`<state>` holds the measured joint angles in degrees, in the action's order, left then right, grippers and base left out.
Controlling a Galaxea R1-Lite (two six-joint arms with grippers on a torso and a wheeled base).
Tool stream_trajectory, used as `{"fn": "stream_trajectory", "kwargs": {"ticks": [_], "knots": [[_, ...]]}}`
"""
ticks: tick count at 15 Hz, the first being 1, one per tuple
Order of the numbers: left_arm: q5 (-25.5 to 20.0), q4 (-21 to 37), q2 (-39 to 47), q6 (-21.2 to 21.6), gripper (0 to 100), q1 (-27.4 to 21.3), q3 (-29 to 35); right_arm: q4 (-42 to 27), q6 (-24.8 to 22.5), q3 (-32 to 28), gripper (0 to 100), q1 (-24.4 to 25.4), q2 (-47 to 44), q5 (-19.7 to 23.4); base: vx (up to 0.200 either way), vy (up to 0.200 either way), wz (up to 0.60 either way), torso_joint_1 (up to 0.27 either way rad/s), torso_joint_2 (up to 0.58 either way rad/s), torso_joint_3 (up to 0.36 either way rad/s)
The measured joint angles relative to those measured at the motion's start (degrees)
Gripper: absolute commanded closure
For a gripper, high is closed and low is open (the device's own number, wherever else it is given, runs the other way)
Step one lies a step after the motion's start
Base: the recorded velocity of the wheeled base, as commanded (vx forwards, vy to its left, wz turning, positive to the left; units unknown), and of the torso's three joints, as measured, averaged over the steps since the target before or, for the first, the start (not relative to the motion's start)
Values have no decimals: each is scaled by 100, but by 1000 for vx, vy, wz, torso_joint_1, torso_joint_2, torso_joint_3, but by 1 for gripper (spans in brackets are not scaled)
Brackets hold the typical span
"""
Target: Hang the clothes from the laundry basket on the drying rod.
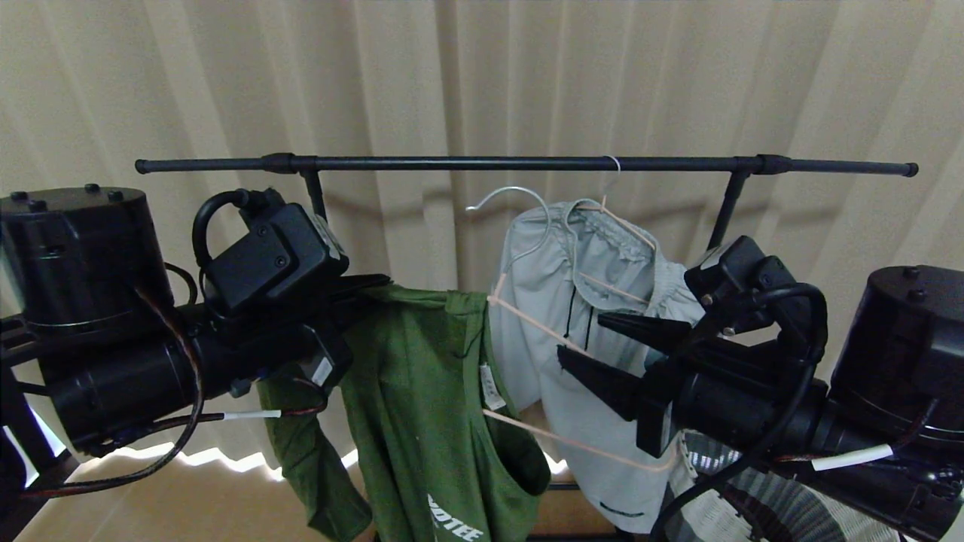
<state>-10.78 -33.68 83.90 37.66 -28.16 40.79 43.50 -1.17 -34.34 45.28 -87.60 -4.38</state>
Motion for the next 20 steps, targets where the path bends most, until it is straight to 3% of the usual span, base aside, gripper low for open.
{"fn": "stream_trajectory", "kwargs": {"ticks": [2,4,7,9,14,20], "knots": [[118,-134,0,-16,100,60,-68,18,0,0,0,-71,17,-18,0,0,0,0,0,0],[867,-184,1,-66,100,171,-88,24,9,35,0,-234,89,-30,0,0,0,0,0,0],[1614,-204,4,-837,100,176,-91,32,13,411,0,-285,229,-16,0,0,0,0,0,0],[1647,-269,1,-1204,100,118,-39,34,20,664,0,-254,274,6,0,0,0,0,0,0],[1647,-916,1,-1546,100,9,-46,212,60,953,0,-176,172,22,0,0,0,0,0,0],[1641,-1085,-46,-2071,100,-315,66,1674,196,959,0,-51,-696,-128,0,0,0,0,0,0]]}}
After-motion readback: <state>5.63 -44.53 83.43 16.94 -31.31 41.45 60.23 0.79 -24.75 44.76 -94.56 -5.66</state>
